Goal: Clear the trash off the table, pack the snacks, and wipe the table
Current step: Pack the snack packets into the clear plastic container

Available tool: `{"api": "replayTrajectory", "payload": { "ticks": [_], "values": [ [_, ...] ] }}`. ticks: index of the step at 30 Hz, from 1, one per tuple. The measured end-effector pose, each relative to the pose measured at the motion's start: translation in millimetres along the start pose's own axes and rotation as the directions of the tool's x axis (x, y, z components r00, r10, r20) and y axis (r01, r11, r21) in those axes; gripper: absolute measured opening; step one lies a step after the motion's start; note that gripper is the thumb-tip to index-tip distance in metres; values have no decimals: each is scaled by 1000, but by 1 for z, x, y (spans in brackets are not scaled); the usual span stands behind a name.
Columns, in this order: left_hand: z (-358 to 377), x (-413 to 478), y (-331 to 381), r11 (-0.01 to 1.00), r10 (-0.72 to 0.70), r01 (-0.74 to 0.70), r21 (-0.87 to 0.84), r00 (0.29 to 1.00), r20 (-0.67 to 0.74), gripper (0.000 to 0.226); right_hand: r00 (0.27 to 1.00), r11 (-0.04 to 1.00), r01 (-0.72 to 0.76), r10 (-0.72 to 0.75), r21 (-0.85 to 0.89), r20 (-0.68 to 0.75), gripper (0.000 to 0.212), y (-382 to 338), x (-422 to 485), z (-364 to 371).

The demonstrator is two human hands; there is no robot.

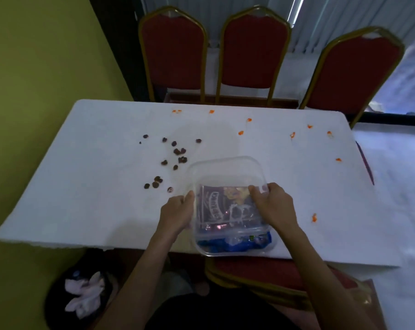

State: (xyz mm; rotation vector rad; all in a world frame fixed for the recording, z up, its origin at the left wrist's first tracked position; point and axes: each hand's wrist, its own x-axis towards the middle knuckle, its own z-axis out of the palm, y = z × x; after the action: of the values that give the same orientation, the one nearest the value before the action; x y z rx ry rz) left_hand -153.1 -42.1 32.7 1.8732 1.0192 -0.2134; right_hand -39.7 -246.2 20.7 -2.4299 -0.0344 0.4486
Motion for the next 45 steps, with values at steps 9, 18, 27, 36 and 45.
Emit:
{"api": "replayTrajectory", "payload": {
  "ticks": [9, 18, 27, 36, 45],
  "values": [
    [35, -17, -17, 984, 67, -47, 170, 991, -116, 53, 999, 995, 38, -35, -89, 35, 57, 44, -16, 0],
    [51, -17, -24, 968, 176, -121, 219, 951, -253, 39, 997, 975, 78, -82, -206, -14, 47, 47, -15, 2],
    [55, -15, -24, 945, 157, -87, 314, 966, -204, 34, 998, 931, 64, -68, -359, 1, 41, 53, -17, 2],
    [55, -12, -22, 932, 152, -80, 352, 972, -181, 33, 994, 913, 89, -109, -398, -27, 40, 50, -11, 4],
    [53, -11, -11, 941, 130, -57, 332, 971, -200, 29, 990, 918, 89, -123, -387, -63, 41, 53, 4, 6]
  ]
}}
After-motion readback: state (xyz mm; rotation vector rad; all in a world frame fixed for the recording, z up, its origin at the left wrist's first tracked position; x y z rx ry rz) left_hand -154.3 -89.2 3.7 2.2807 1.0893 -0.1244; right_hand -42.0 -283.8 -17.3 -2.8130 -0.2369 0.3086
